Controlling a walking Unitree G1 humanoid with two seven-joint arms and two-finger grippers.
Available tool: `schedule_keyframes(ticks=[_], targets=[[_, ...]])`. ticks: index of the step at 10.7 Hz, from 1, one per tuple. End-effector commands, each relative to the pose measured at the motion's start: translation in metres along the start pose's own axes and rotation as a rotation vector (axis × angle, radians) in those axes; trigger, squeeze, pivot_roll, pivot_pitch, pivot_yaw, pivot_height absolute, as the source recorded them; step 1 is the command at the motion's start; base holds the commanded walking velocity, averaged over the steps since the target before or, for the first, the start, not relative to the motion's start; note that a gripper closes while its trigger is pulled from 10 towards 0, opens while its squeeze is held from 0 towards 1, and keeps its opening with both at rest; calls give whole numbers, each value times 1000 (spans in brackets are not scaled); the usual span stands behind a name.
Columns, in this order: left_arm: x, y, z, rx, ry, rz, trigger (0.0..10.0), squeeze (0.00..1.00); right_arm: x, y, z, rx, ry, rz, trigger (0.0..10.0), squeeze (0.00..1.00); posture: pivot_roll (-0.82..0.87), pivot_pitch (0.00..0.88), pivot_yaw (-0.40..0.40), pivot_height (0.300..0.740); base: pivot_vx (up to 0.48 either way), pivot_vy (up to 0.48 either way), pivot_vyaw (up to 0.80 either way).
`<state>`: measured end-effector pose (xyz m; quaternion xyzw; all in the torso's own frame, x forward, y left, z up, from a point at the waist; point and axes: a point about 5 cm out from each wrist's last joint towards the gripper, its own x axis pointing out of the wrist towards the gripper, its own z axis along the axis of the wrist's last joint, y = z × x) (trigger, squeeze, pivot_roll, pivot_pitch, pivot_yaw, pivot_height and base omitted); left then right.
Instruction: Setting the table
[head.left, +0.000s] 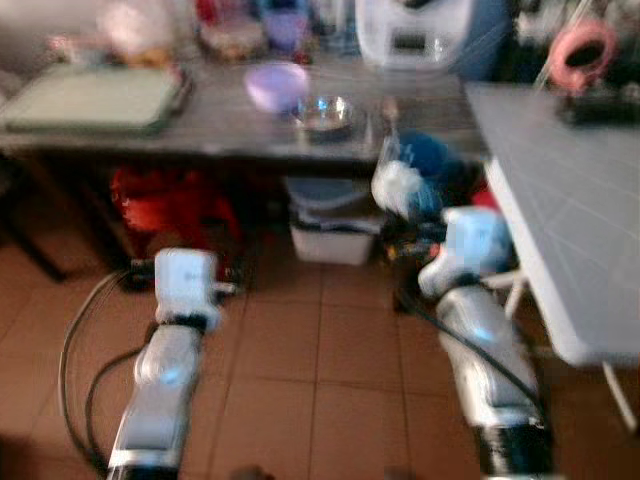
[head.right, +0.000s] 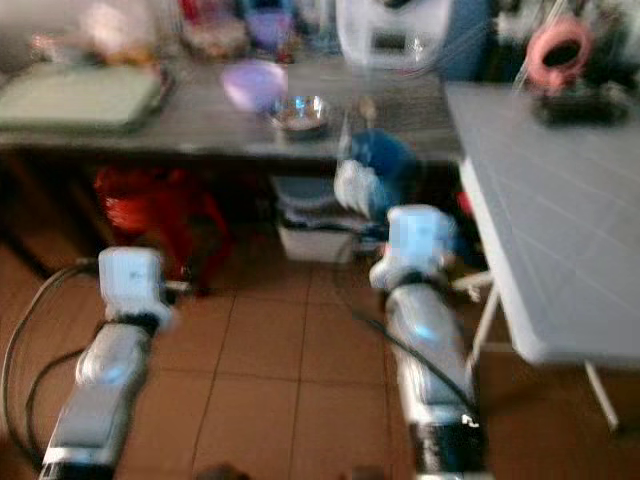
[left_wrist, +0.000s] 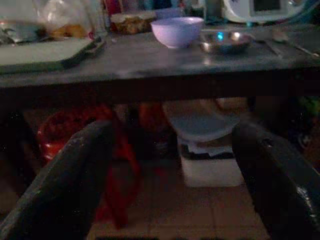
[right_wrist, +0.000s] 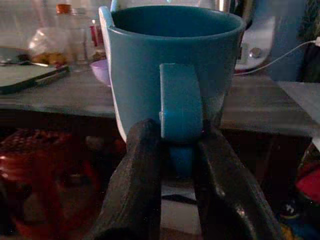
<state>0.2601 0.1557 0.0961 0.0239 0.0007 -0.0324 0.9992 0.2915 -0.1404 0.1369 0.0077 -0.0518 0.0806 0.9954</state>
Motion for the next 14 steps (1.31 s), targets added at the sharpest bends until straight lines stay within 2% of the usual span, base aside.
schedule_keyframes(ticks=[1, 8, 12, 14], targets=[[1, -7, 2, -4, -9, -18, 10000, 0, -1, -12, 2, -14, -10, -40, 10000, 0, -21, 0, 30, 740, 480, 0, 0], [0, -11, 4, 24, -24, -45, 10000, 0, 9, -10, 4, -29, -25, -47, 10000, 0, -13, 0, 34, 740, 478, 0, 0], [-1, -13, 5, 23, -27, -48, 10000, 0, 20, -18, 10, -70, -47, -85, 10000, 0, -11, 0, 30, 740, 480, 0, 0], [-4, -7, 5, 34, -22, -28, 10000, 0, 26, -22, 11, -24, -46, -93, 10000, 0, -11, 0, 36, 740, 480, 0, 0]])
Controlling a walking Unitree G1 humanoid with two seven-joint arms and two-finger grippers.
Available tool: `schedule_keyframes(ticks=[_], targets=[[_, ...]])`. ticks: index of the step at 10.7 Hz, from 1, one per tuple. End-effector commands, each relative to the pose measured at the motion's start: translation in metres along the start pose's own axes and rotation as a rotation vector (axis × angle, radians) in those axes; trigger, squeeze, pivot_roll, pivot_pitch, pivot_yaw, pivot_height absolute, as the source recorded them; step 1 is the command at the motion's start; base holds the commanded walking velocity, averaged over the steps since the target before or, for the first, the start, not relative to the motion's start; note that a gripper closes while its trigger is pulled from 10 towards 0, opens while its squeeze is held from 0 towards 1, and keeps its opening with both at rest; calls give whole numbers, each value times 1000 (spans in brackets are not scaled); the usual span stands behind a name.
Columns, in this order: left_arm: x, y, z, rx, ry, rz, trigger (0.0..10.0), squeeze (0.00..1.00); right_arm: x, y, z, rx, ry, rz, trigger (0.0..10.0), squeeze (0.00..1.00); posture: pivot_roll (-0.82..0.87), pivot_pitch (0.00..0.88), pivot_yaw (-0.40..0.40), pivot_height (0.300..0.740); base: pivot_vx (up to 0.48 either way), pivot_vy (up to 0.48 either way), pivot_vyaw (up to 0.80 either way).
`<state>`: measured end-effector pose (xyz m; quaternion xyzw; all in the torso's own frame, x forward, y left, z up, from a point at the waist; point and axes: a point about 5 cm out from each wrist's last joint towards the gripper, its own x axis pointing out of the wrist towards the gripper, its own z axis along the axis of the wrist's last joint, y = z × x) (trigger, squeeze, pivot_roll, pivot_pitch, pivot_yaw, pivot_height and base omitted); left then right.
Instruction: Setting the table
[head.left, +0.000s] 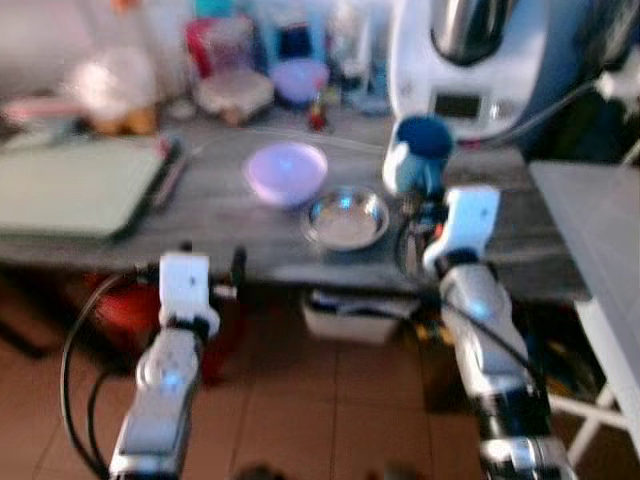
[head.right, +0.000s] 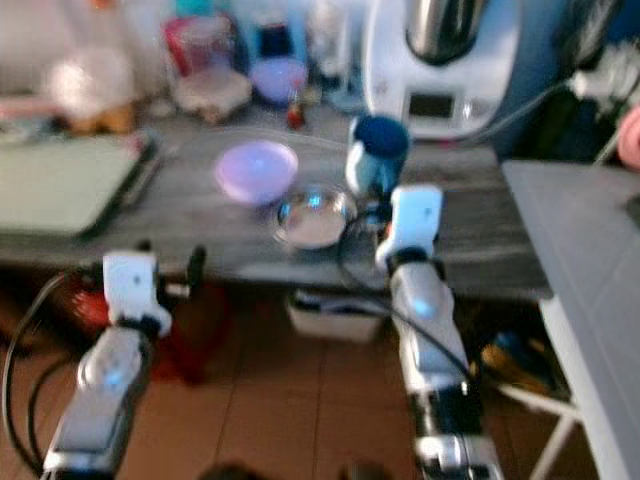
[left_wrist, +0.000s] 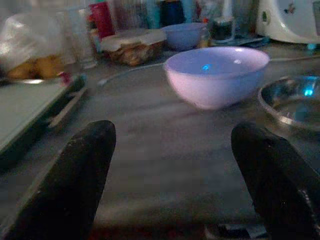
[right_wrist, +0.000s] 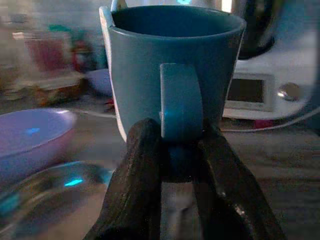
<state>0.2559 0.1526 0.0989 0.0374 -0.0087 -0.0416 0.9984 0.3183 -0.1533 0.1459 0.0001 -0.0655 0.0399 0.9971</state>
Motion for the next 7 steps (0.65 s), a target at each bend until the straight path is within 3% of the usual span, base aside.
schedule_keyframes(ticks=[1, 3, 7], targets=[[-2, 1, 5, 10, -14, 11, 10000, 0, 5, -5, 7, -2, -26, -15, 10000, 0, -12, 11, 38, 740, 0, 0, 0], [-8, 10, 7, 22, -20, 59, 10000, 0, 8, -8, 7, -10, -22, -20, 10000, 0, -4, 33, 31, 740, 0, 0, 0], [-23, 13, 1, 16, 26, 102, 10000, 0, 23, -9, 5, -9, -3, 76, 10000, 0, 26, 74, 12, 740, 0, 0, 0]])
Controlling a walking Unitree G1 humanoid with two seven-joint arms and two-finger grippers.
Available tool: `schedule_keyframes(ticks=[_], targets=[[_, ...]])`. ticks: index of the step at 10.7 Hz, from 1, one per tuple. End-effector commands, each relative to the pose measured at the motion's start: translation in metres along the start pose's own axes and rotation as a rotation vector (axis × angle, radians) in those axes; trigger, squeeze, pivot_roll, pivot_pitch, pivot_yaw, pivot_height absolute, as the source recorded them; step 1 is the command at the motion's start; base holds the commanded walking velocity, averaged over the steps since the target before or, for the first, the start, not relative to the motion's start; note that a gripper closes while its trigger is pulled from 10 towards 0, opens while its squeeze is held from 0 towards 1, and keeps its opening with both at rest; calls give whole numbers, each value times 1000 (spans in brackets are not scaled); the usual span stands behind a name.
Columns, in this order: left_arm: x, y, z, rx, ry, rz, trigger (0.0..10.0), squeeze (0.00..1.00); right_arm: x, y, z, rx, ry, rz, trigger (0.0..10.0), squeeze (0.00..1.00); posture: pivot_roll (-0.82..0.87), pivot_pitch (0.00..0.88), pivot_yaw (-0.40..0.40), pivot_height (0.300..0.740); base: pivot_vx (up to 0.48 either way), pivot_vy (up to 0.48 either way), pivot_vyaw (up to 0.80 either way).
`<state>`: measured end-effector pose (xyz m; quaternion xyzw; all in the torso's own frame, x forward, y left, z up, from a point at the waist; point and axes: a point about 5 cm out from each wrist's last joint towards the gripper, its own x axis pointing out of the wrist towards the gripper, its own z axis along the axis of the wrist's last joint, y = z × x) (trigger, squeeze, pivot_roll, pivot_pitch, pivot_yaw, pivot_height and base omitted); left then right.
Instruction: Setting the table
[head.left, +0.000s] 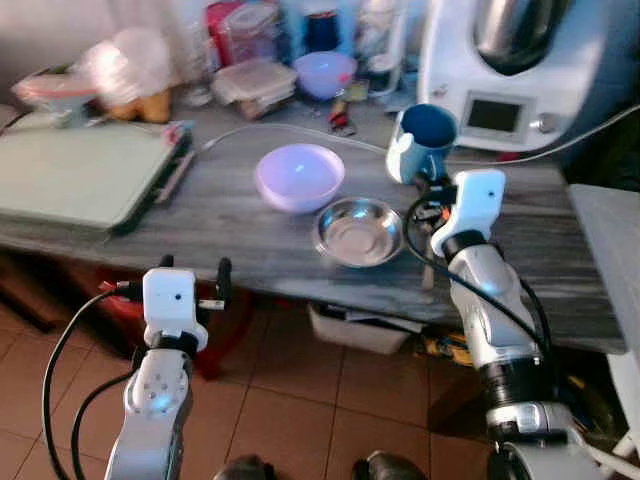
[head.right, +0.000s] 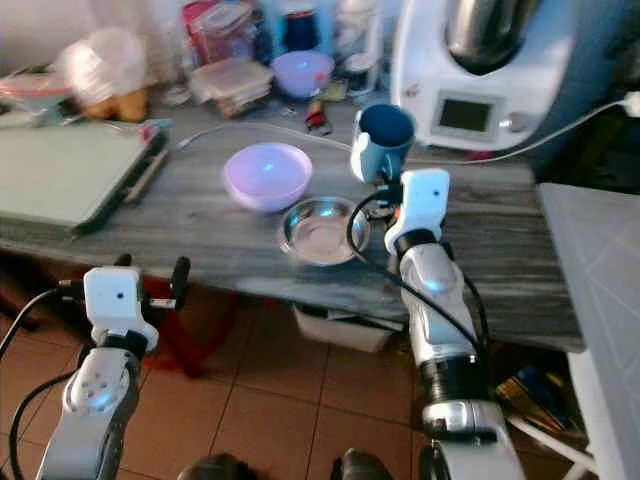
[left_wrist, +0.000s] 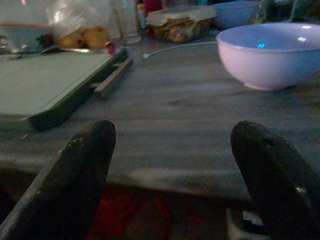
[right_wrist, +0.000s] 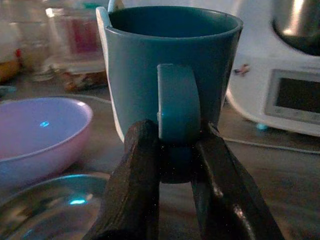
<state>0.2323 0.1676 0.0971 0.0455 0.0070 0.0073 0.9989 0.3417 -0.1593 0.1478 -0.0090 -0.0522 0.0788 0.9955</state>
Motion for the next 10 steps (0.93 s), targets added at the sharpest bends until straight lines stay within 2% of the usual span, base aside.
schedule_keyframes(ticks=[1, 3, 6, 8, 10], targets=[[-2, 3, 5, 6, -7, 6, 10000, 0, 9, -4, 9, -13, -29, 7, 10000, 0, 40, 93, 17, 740, 0, 0, 0], [-6, 6, 7, 15, 0, 8, 10000, 0, 18, -7, 10, -24, -26, 10, 10000, 0, 58, 119, 27, 740, 0, 0, 0], [-16, 10, 9, 32, 22, 4, 10000, 0, 26, -1, 1, -48, 21, 30, 10000, 0, 91, 155, 39, 740, 0, 0, 0], [-20, 12, 10, 37, 31, 8, 10000, 0, 26, 1, -7, -39, 50, 28, 10000, 0, 103, 166, 44, 740, 0, 0, 0], [-22, 12, 12, 41, 41, 2, 10000, 0, 26, 0, -14, -69, 82, 13, 10000, 0, 103, 168, 43, 740, 0, 0, 0]])
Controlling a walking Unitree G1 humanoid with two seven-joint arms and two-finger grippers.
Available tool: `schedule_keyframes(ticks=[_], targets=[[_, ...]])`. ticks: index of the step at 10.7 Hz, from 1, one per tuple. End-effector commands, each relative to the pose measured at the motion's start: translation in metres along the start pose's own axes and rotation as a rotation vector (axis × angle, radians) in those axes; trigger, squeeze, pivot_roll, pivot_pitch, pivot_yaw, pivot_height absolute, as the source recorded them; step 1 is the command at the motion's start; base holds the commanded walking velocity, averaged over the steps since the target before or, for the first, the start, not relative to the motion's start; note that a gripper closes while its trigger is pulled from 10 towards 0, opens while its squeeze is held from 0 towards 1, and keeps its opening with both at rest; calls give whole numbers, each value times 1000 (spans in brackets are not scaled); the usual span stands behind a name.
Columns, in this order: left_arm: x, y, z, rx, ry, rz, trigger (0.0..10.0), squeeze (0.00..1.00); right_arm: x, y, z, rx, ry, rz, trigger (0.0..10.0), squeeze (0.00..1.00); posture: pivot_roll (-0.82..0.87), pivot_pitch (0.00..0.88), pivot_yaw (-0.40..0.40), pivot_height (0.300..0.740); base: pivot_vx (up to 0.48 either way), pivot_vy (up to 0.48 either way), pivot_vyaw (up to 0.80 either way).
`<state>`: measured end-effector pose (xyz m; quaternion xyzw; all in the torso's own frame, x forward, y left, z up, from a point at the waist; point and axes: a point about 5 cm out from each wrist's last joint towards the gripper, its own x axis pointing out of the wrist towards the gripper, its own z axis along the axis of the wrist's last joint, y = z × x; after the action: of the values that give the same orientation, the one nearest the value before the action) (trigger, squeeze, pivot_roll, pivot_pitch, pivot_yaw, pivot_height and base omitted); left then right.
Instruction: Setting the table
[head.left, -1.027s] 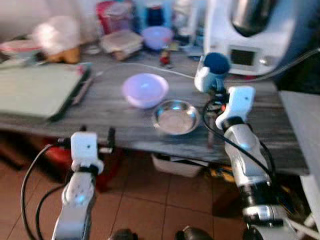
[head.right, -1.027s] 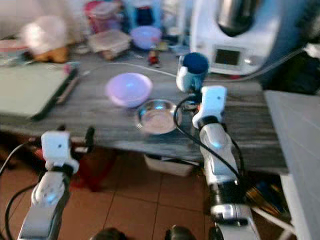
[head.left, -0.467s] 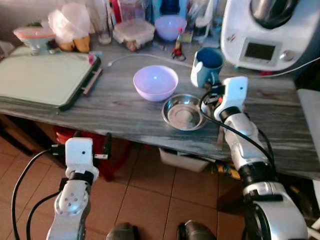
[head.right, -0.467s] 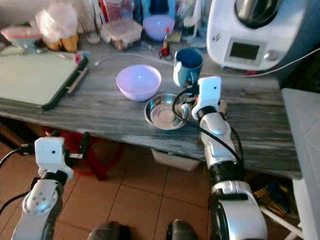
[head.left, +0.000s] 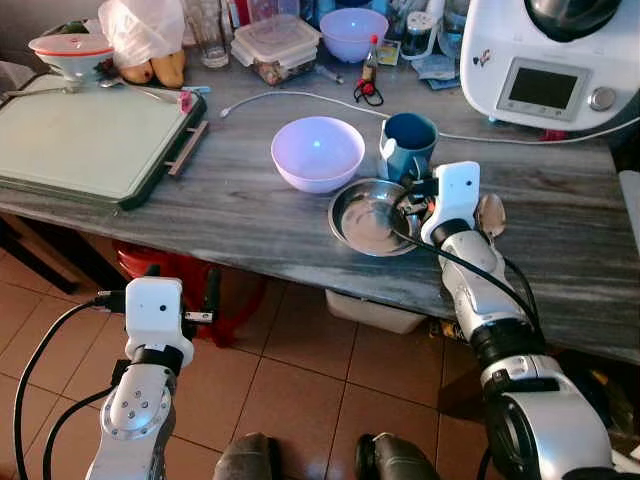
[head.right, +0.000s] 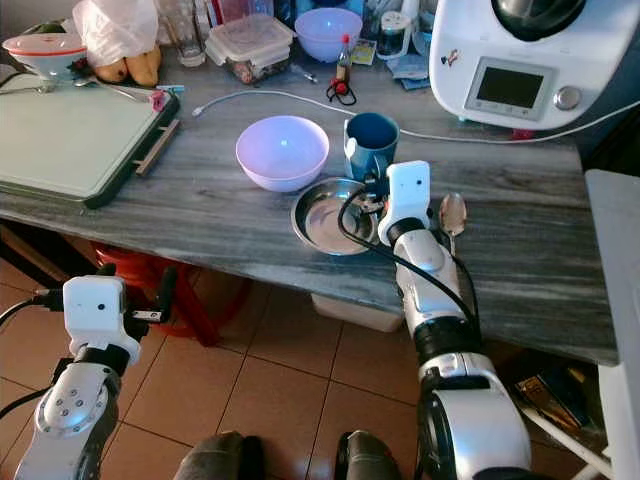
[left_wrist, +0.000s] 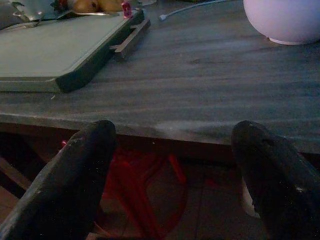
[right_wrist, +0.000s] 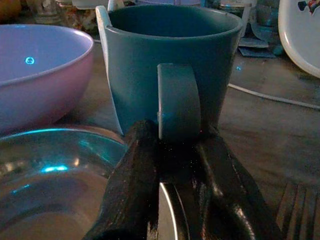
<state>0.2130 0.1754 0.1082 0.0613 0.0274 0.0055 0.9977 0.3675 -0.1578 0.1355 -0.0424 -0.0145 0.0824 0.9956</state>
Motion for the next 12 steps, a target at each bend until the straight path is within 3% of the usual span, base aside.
schedule_keyframes(ticks=[1, 3, 9, 11, 12], targets=[[-3, 2, 2, 8, 2, 6, 10000, 0, 1, -1, -2, -17, 16, -8, 10000, 459, 100, 167, 41, 740, 0, 0, 0], [-2, -1, 1, 2, 10, -6, 10000, 0, -2, -10, -6, -39, 30, -44, 10000, 1000, 93, 164, 41, 740, 0, 0, 0], [5, -6, -1, -21, 8, -3, 10000, 0, -5, -16, 9, -81, -64, -81, 10000, 1000, 71, 131, 30, 740, 0, 0, 0], [6, -6, -2, -33, 7, 15, 10000, 0, -11, -15, 19, -76, -111, -95, 10000, 1000, 65, 116, 23, 740, 0, 0, 0], [6, -4, -4, -38, 19, 41, 10000, 0, -24, -11, 21, -55, -131, -102, 10000, 1000, 56, 100, 19, 740, 0, 0, 0]])
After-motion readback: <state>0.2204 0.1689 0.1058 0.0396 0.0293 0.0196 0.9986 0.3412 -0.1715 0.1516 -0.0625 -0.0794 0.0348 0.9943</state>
